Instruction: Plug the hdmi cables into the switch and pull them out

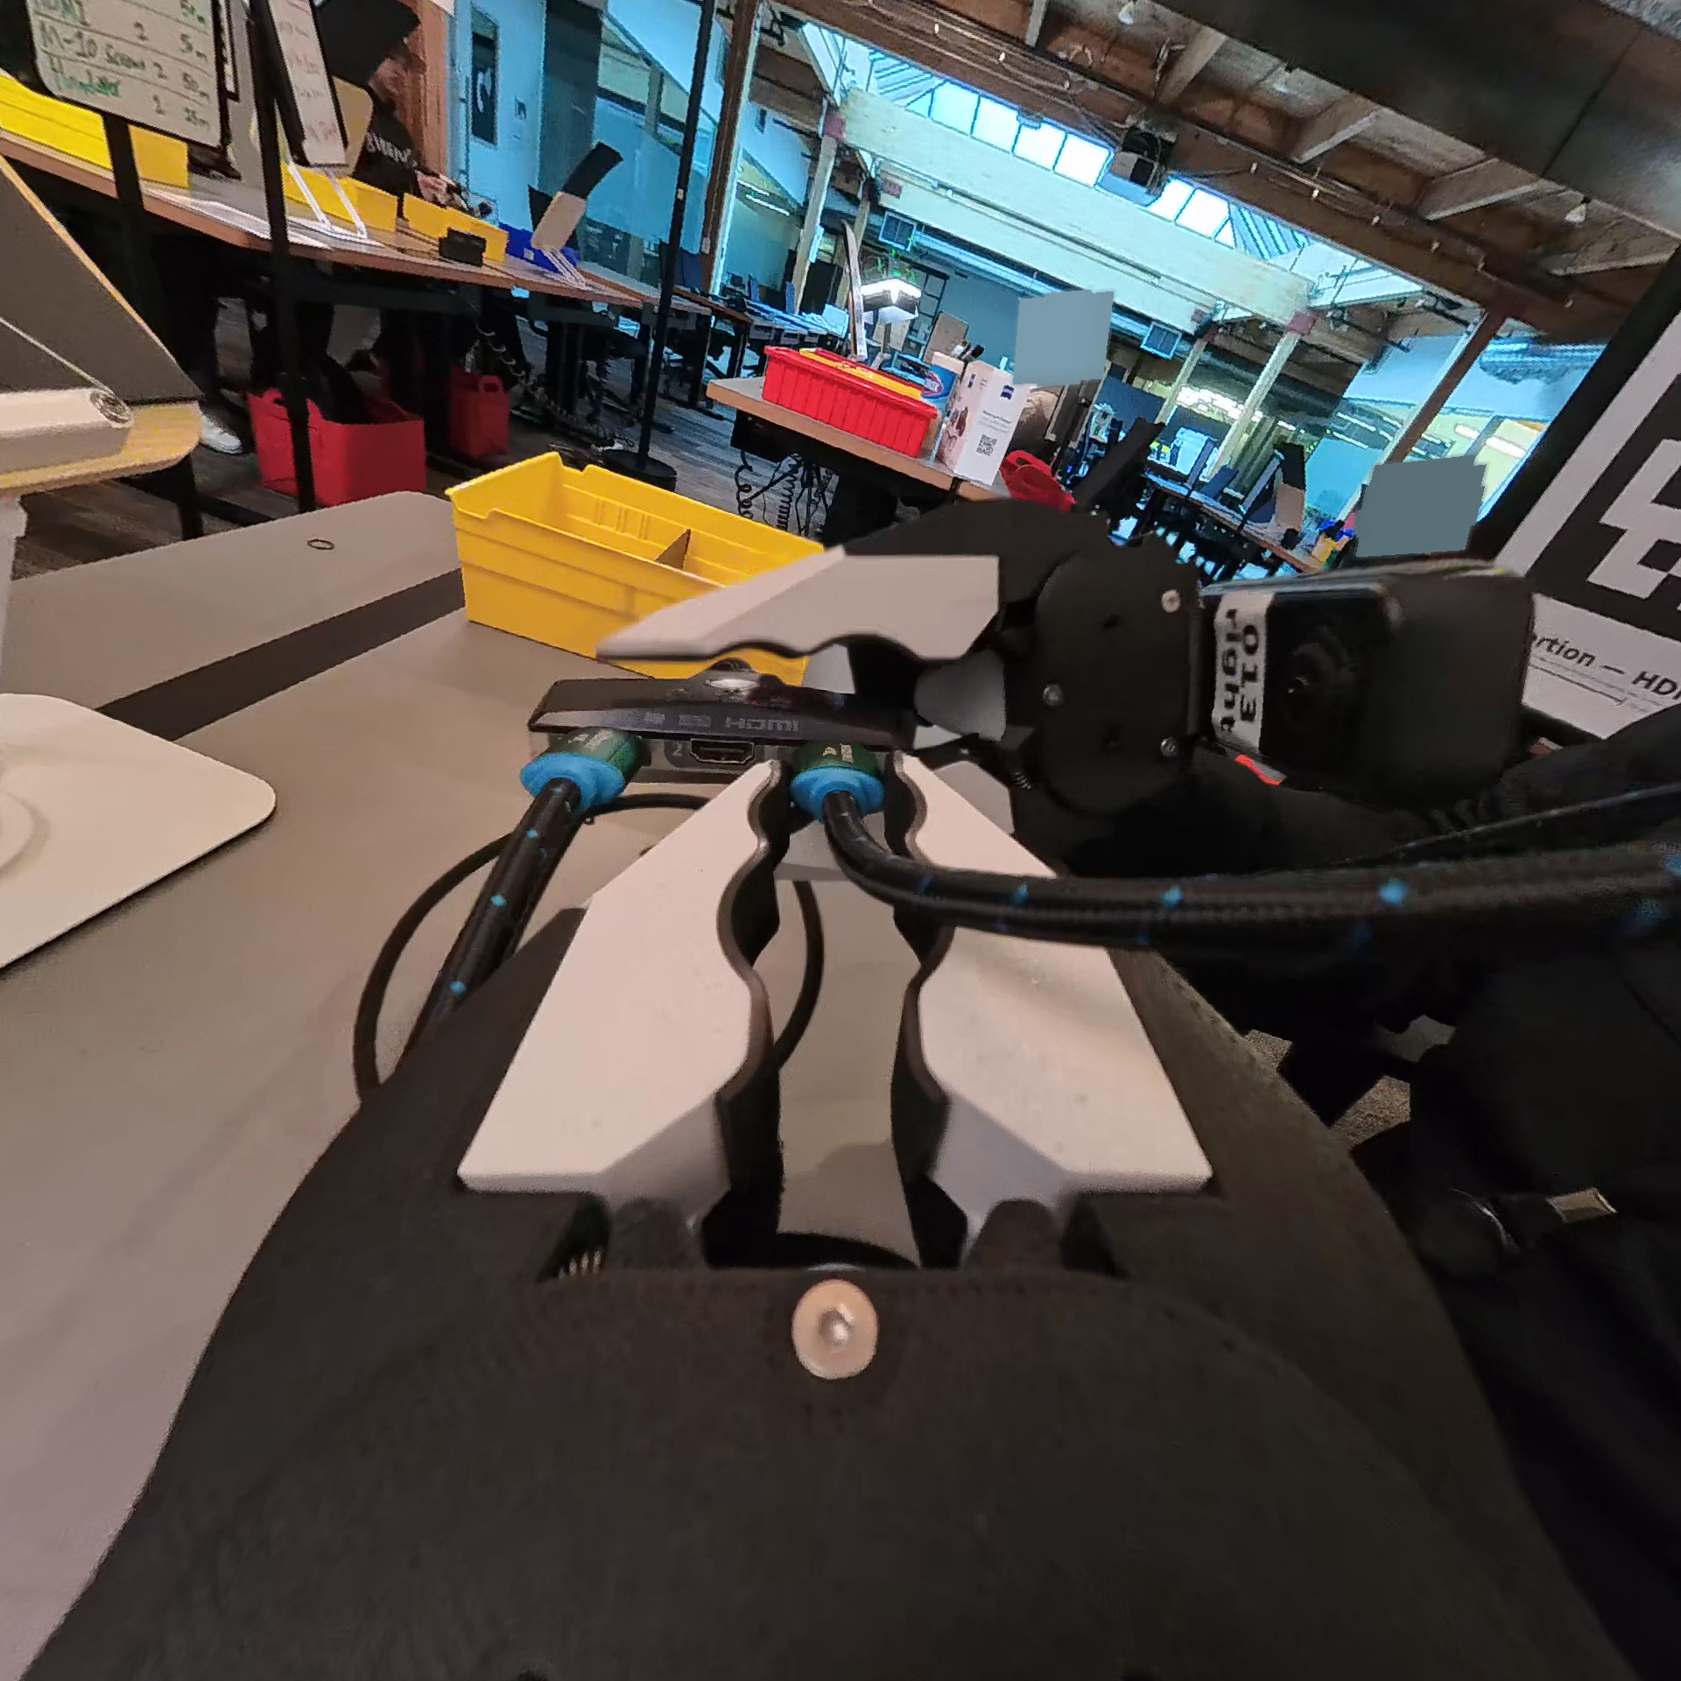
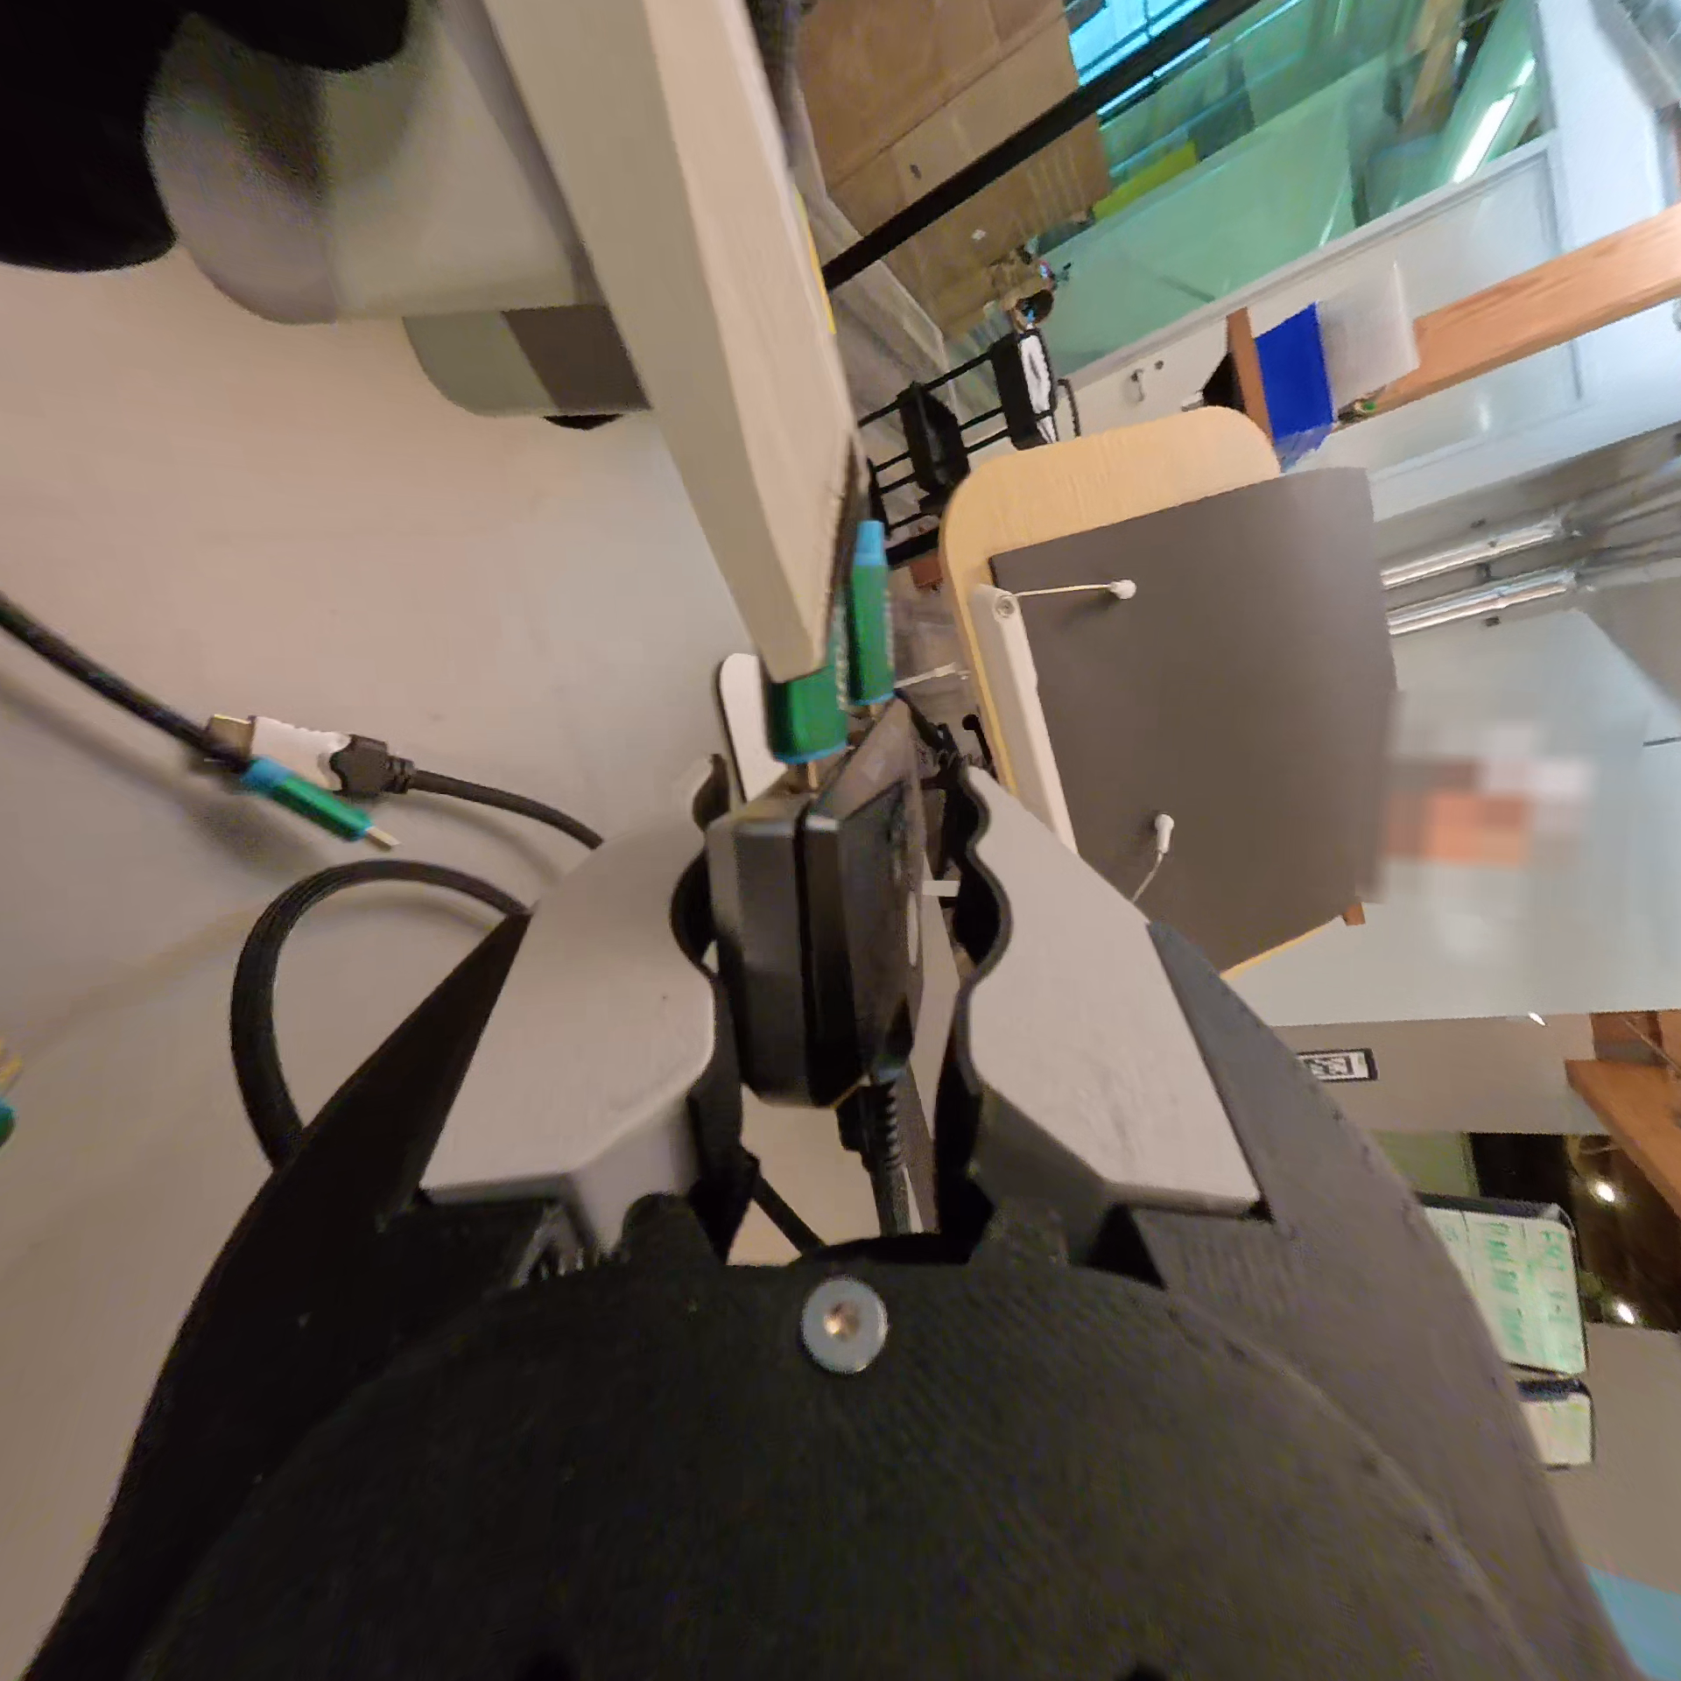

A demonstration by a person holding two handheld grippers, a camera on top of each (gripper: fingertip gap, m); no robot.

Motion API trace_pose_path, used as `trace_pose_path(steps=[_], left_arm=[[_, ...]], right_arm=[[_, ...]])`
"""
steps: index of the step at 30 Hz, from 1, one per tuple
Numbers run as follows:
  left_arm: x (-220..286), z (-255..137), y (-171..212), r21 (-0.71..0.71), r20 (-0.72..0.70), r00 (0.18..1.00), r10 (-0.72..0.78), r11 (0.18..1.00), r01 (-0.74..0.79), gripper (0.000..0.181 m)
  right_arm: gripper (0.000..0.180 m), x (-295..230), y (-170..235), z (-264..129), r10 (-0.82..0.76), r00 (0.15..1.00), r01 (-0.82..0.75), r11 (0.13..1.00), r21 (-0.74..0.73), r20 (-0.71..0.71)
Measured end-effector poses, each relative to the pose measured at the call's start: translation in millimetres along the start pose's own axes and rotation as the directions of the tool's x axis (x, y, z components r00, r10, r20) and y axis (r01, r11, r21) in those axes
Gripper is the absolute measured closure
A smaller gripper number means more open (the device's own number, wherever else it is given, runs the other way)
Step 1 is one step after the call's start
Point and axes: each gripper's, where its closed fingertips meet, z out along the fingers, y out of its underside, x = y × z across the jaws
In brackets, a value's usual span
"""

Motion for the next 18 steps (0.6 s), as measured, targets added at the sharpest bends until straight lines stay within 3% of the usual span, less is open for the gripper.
trace_pose_path(steps=[2,5,6,8,9,18], left_arm=[[0.7,0.9,-0.1,0.0,0.001,1.0,0.005,1.0,-0.005,0.162],[8.9,4.5,-1.5,0.011,-0.032,0.999,-0.007,1.0,0.007,0.162],[8.6,6.6,-0.3,0.003,-0.015,1.0,0.001,1.0,0.0,0.162],[10.7,9.1,2.8,-0.008,-0.023,1.0,-0.003,1.0,0.002,0.162],[10.8,9.2,2.9,-0.001,-0.026,1.0,-0.01,1.0,0.01,0.162],[13.0,12.8,0.9,0.023,0.001,1.0,0.026,0.999,-0.026,0.162]], right_arm=[[0.135,-4.5,1.9,2.4,0.008,1.0,-0.007,1.0,-0.014,0.021],[0.112,-10.4,8.1,10.7,0.009,1.0,-0.008,0.998,-0.058,0.018],[0.113,-12.4,7.8,11.4,0.012,1.0,-0.011,0.998,-0.054,0.015],[0.141,-9.6,7.7,9.2,-0.008,1.0,0.008,0.999,-0.051,-0.014],[0.144,-7.4,8.7,9.3,-0.018,0.999,0.016,0.998,-0.059,-0.028],[0.147,1.3,13.7,5.6,-0.051,0.994,0.043,0.995,-0.085,-0.096]])
